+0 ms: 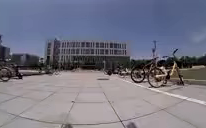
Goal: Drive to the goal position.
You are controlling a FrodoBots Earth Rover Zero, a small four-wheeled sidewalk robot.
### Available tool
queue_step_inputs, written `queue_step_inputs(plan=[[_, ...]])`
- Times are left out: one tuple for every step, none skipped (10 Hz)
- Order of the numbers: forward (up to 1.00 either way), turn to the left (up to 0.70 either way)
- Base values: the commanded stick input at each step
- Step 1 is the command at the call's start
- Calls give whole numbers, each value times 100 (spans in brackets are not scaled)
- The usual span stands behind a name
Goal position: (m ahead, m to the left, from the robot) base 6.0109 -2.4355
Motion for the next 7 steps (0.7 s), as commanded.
queue_step_inputs(plan=[[45,3],[45,3],[45,3],[45,3],[45,3],[45,3],[45,3]])
